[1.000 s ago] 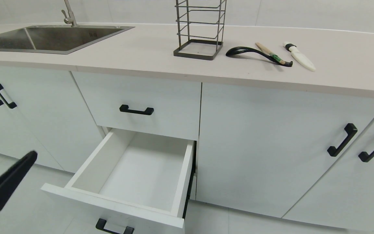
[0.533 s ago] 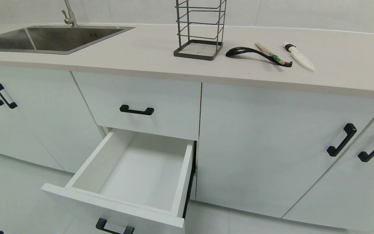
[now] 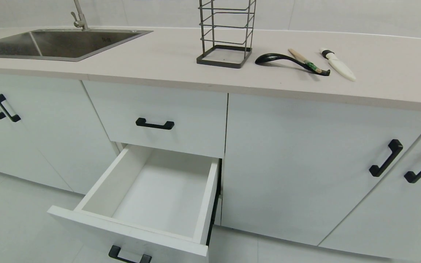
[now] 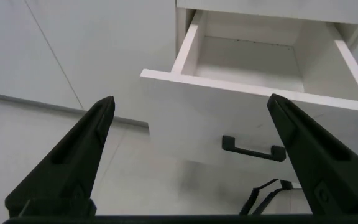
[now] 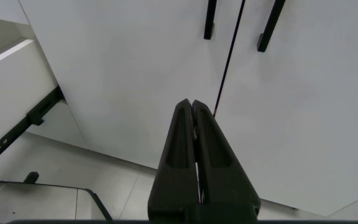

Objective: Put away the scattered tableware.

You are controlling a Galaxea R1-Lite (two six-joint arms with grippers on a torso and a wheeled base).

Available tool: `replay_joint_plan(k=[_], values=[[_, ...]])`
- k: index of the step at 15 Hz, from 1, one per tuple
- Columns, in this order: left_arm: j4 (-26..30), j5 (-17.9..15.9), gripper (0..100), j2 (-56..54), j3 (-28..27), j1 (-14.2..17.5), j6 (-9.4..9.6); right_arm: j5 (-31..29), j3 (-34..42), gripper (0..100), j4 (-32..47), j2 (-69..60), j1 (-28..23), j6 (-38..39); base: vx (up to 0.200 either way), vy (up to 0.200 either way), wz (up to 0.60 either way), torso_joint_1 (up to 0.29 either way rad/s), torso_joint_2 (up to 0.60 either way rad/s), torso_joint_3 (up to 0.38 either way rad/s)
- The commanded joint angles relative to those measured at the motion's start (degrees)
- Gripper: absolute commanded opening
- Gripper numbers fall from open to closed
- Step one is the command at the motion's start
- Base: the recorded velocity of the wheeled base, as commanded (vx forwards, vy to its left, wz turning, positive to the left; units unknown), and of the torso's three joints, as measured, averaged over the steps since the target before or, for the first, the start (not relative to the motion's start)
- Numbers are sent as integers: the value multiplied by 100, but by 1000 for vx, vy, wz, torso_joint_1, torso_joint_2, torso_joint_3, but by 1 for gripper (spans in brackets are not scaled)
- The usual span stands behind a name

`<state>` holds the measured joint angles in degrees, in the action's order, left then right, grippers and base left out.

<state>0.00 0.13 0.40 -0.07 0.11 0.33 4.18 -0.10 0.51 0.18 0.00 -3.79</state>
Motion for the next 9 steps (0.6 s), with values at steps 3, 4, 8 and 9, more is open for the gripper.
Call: replay_joint_plan(k=[3,4,8,9], values=[[9,-5,100,-40,7,-2,-7,4,1,0,2,8,0,1,0,0,400,0,-3,5],[0,-5,100,-40,7,7,-7,4,1,0,2,-1,0,1,0,0,0,0,0,0],[9,4,100,-40,7,-2,-7,4,1,0,2,8,0,-16,0,0,0,0,0,0],[9,4,100,-40,7,-2,-7,4,1,0,2,8,0,-16,0,0,0,66,-80,-27]])
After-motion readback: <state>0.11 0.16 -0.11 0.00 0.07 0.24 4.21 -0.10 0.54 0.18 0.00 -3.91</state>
